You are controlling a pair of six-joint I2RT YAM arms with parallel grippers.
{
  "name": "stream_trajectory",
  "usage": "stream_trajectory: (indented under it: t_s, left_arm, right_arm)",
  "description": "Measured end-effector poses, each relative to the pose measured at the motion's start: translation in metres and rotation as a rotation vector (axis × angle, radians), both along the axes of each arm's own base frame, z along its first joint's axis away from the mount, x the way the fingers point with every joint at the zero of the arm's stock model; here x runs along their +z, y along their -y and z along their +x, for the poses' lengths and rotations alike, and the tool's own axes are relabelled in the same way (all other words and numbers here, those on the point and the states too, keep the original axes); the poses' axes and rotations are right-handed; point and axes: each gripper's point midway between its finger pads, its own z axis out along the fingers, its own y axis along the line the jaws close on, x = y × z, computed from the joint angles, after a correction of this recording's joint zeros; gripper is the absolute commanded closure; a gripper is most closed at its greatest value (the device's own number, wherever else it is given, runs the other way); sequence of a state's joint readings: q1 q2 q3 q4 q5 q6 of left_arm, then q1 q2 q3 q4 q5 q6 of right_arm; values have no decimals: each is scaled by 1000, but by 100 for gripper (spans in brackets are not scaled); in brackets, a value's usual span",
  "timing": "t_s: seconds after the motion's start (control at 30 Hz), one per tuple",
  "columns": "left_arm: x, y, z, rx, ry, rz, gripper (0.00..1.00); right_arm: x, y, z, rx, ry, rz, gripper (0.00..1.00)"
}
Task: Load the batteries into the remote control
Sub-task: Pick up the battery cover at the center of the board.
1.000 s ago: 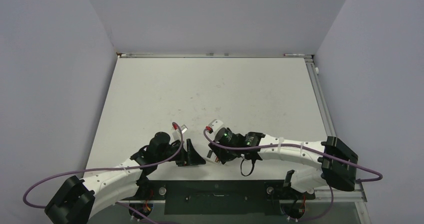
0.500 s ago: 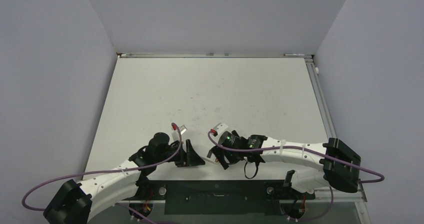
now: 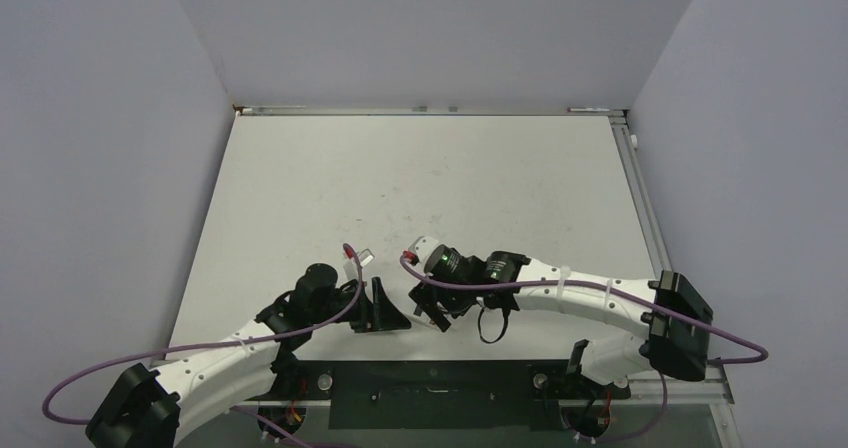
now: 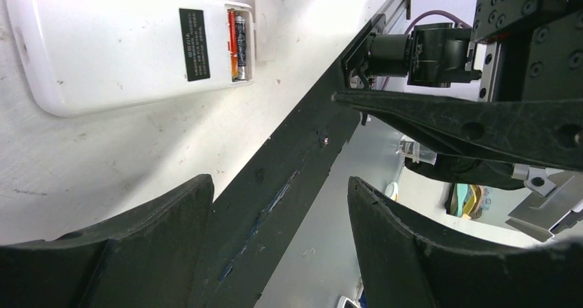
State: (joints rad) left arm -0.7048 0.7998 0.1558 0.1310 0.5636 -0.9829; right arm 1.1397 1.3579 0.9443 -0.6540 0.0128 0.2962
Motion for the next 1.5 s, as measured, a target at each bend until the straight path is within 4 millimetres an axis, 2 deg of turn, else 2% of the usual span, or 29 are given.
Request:
stream_trajectory:
  t_s: [0.1,0.33,0.57,0.87,1.2,1.5]
  left_arm:
    - [3,1,-1,-8,5,-10,31]
    - [8,1,-3,-19,10,-26,31]
    - [9,0,-4,-15,6,-28,30]
    - [12,-4,-3,20,-2,-27,30]
    - [8,-6,-3,35,-21,-12,30]
    - [8,-6,-2,45,-33,-14,30]
  right_arm:
    - [0,0,6,6,3,-41,25]
    - [-26,24,0,35,-51,-213,26]
    - [-40,30,2,83,-62,-280,26]
    - [-45,23,-3,156,-88,-258,27]
    - [-71,30,-11,192,-154,-297,27]
    - [-73,29,-8,184,-170,-278,31]
